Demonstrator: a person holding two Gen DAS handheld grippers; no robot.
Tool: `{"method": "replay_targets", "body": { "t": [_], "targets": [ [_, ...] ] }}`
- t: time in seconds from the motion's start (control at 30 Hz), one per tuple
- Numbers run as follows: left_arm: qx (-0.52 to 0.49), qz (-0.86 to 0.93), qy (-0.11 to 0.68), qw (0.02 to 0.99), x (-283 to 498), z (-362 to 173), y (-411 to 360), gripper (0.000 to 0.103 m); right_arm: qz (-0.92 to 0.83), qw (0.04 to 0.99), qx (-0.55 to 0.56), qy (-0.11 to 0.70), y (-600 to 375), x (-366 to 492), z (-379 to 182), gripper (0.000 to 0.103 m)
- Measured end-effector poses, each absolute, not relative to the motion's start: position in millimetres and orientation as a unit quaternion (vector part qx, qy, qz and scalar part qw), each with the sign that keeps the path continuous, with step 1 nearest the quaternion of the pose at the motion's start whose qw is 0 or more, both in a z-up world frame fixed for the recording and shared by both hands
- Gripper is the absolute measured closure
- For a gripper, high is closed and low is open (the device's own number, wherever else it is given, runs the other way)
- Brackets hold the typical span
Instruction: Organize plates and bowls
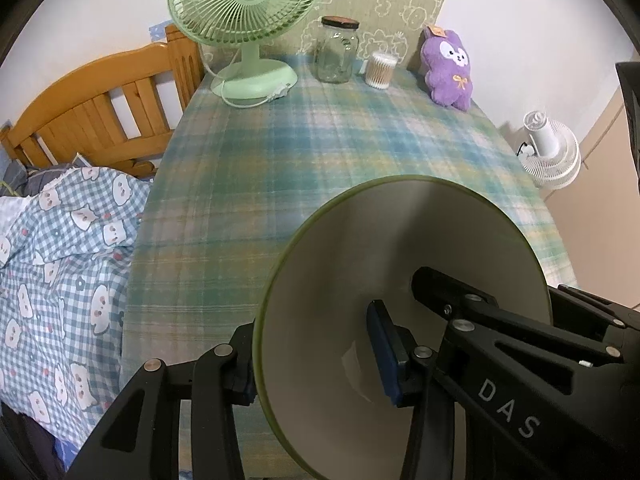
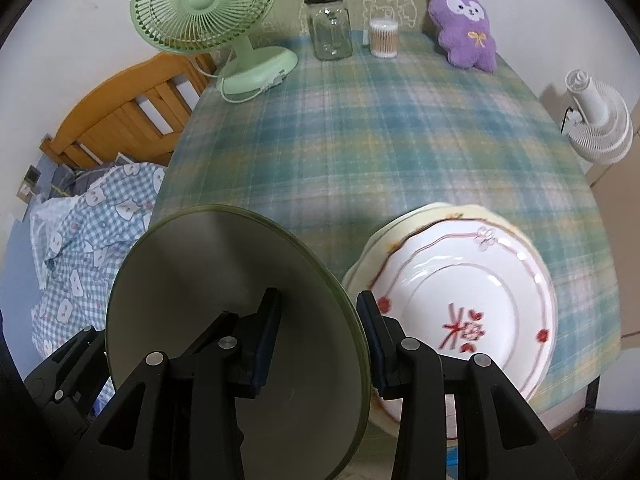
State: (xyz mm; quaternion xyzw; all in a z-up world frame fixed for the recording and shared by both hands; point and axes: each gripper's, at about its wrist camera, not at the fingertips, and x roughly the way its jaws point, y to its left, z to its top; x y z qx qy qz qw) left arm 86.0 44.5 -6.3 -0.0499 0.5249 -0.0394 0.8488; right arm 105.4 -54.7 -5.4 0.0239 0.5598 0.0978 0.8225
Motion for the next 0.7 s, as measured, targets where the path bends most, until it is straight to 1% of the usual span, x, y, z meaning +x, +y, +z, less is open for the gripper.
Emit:
{"method": "replay_targets", "body": {
  "t": [0.33,0.7],
  "targets": [
    [-0.047,-0.031,0.513,0.857,85.5,6.7,3.0,0.058,0.103,0.830,0.026,0.548,-97.8,102.7,6.9,0.061],
    [-0.044,-0.035,0.507,0.860,88.4,8.8,-40.4,0.058,0.093,0.834,0.028,0.543,-141.2,105.8,11.4,0.061]
  ]
}}
